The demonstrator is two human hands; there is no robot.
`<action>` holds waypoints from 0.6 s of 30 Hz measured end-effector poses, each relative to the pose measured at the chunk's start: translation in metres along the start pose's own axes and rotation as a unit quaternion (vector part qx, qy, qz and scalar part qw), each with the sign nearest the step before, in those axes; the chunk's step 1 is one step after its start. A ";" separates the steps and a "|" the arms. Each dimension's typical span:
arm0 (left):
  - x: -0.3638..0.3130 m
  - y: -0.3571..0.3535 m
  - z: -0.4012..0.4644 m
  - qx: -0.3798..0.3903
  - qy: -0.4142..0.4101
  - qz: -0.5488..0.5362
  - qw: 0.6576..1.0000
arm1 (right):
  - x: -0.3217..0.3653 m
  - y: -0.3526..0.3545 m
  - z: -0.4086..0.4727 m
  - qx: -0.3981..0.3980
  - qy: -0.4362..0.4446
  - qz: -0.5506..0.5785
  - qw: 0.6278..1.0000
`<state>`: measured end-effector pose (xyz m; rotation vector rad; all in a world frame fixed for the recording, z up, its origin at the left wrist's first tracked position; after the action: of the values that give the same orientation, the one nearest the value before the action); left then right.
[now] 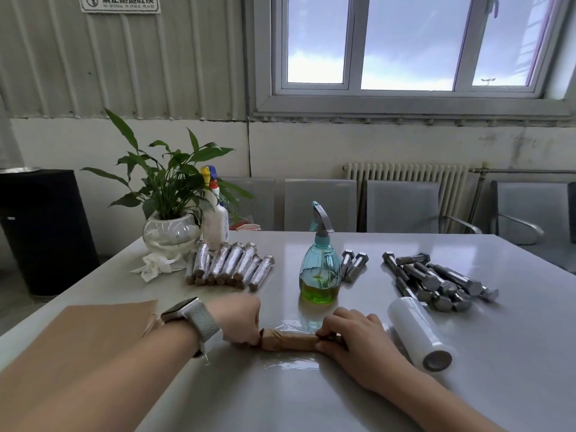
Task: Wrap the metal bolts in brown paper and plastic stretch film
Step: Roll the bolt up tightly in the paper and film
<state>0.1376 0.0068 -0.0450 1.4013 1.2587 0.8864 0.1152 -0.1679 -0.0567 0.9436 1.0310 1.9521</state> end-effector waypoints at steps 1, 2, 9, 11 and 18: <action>-0.002 0.000 0.001 0.010 0.003 0.009 1.000 | -0.001 0.000 0.000 0.000 0.000 0.002 1.000; -0.001 0.001 0.003 0.019 0.006 0.010 1.000 | -0.002 0.000 0.000 0.000 0.000 0.004 1.000; 0.013 -0.005 0.009 0.065 0.031 -0.121 0.990 | -0.003 0.000 0.001 -0.002 0.009 0.012 1.000; 0.017 -0.011 0.010 0.077 0.043 -0.208 0.974 | -0.002 -0.001 0.001 -0.002 0.011 0.011 1.000; 0.015 -0.004 0.011 0.025 0.071 -0.348 0.934 | 0.000 -0.001 0.002 -0.003 0.019 0.010 1.000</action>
<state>0.1494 0.0194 -0.0530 0.8230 1.7393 0.4631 0.1176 -0.1665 -0.0570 0.9188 1.0401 1.9961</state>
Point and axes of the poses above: each hand's wrist, its own z-axis towards the middle knuckle, its own y-axis out of the back of the hand, x = y × z, the point moved 9 cm from there along z, towards the middle knuckle, and after that the axes turned 5 degrees about -x, right-handed, at the moved point
